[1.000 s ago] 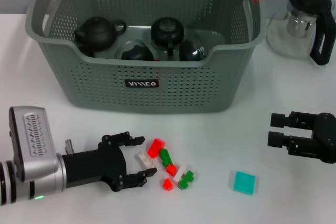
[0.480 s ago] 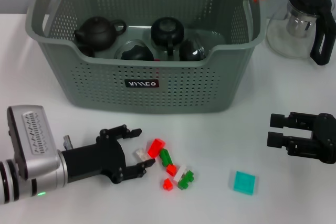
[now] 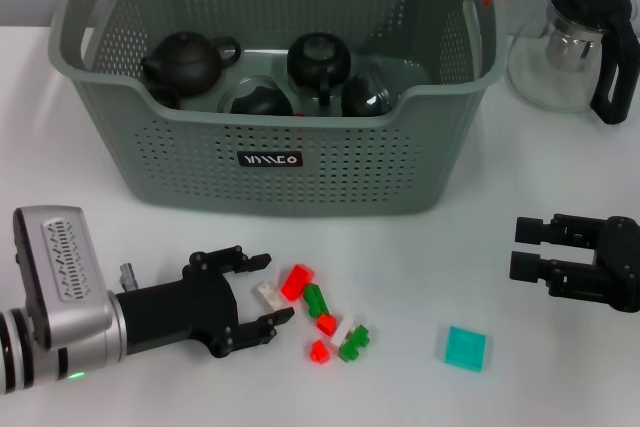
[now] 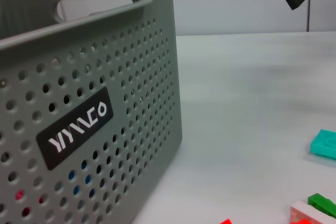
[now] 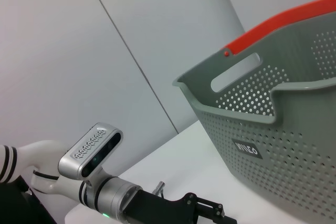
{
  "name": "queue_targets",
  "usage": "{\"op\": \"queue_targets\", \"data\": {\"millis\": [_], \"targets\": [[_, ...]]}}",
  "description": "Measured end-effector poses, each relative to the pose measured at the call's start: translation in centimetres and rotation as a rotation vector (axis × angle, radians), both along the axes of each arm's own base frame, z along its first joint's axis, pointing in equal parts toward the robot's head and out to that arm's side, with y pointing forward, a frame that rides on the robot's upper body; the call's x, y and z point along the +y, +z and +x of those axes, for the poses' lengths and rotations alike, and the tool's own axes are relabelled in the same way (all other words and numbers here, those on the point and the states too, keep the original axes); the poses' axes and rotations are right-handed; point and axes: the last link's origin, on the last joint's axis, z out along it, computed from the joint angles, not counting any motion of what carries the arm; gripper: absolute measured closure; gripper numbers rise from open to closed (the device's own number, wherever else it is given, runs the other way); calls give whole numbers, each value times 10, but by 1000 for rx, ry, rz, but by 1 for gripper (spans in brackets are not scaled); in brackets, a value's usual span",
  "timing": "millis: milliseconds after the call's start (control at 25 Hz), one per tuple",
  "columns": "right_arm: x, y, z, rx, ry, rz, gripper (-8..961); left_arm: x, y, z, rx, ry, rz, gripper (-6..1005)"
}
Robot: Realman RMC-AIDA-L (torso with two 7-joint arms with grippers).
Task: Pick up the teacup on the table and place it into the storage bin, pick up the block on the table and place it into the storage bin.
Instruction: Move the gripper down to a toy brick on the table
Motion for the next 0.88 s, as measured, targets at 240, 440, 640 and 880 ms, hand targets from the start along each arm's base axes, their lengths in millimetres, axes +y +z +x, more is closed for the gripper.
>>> {"op": "queue_targets", "data": {"millis": [240, 440, 640, 880], "targets": [[1, 0, -1, 0, 3, 0, 269, -1, -1, -2, 9, 7, -2, 320], [1, 0, -1, 0, 3, 0, 268, -1, -2, -2, 12, 9, -2, 337], [0, 0, 0, 0, 1, 0, 268, 0, -3, -2, 18, 5, -6, 354], [0, 0, 0, 0, 0, -1, 267, 1, -5, -3, 38, 5, -8, 374]]}}
